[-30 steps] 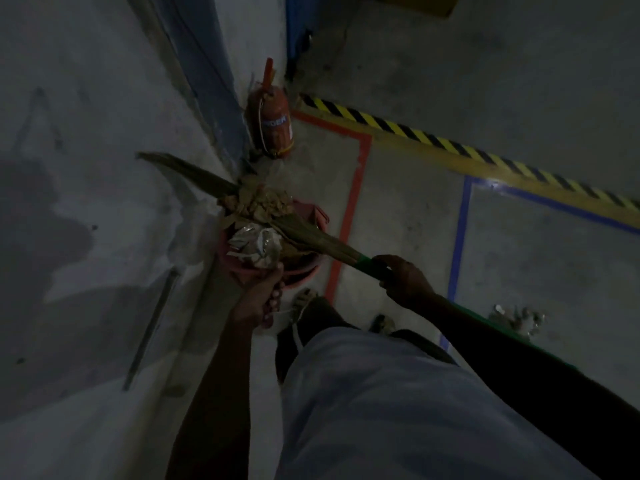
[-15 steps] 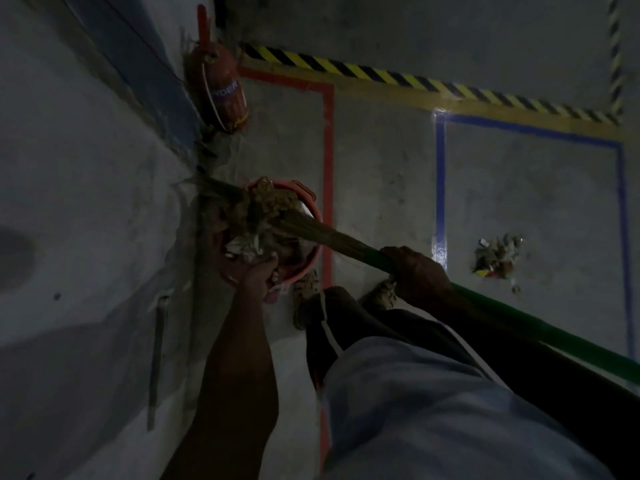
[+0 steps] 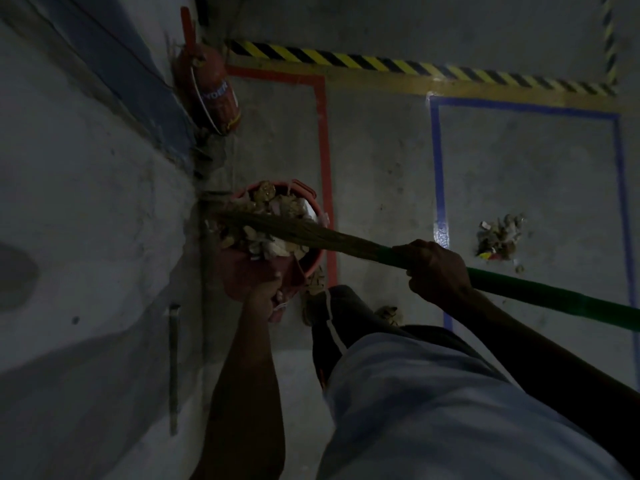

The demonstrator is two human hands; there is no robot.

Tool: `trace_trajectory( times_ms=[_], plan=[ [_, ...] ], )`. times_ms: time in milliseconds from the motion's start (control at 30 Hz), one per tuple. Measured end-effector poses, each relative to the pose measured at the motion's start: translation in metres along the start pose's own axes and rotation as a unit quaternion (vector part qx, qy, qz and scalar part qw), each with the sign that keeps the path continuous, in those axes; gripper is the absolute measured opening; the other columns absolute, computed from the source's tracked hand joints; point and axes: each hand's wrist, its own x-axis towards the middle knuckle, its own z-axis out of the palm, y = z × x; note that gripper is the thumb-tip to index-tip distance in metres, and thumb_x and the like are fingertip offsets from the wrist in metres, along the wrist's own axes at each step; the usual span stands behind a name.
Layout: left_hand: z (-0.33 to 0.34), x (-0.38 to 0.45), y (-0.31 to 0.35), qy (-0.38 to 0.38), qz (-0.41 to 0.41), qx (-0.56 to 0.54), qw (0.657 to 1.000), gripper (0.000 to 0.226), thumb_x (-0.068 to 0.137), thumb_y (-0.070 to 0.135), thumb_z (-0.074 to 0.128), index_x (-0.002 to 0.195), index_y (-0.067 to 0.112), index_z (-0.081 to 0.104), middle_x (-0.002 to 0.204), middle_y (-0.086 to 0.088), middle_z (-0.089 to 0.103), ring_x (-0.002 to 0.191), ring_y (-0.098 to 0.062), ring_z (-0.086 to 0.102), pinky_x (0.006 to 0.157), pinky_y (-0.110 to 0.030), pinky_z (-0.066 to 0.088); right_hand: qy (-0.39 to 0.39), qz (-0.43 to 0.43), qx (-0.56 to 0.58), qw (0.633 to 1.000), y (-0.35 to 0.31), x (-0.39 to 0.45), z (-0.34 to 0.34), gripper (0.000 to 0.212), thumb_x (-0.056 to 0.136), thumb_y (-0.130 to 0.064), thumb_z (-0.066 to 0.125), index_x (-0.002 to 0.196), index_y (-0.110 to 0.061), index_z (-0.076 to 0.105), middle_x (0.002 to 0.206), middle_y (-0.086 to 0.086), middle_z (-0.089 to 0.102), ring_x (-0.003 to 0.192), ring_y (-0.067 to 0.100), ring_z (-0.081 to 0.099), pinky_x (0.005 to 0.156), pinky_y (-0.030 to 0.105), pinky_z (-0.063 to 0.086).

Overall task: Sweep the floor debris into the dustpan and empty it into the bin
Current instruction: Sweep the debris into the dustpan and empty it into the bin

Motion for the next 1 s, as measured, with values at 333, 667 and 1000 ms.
trace_trajectory(
  times_ms=[333,667,1000],
  plan=[
    [0.001,-0.066,-0.034,-0.012,-0.011,-0.084,0.996,0.049,0.102,0.035,0.059,0.061,0.013,0.044,0.044,0.003,0.04,0.034,-0.006,0.035,0.035,-0.016,0.029,0.028,0.037,0.031,0.998,0.013,-0.001,-0.01,0.055,0.079,-0.01,0.07,0.129,-0.032,0.062,0.106,0.0,0.067,0.094,0.027,0.065,0.066,0.027,0.037],
    [0.041,-0.127,-0.04,-0.027,-0.022,-0.064,0.997,0.054,0.1,0.046,0.058,0.059,0.014,0.046,0.046,0.002,0.042,0.028,-0.006,0.038,0.033,-0.014,0.03,0.04,0.072,0.13,0.988,0.071,-0.02,-0.006,0.049,0.085,-0.011,0.07,0.131,-0.027,0.062,0.113,0.006,0.07,0.096,0.029,0.065,0.07,0.029,0.041],
    [0.165,-0.18,-0.042,0.003,0.088,-0.121,0.989,0.045,0.098,0.036,0.065,0.064,0.01,0.05,0.041,0.003,0.042,0.029,-0.004,0.033,0.033,-0.012,0.028,0.088,0.121,0.269,0.951,0.215,-0.077,0.014,0.051,0.083,-0.013,0.074,0.131,-0.026,0.062,0.116,0.007,0.07,0.091,0.025,0.067,0.07,0.034,0.055]
  ],
)
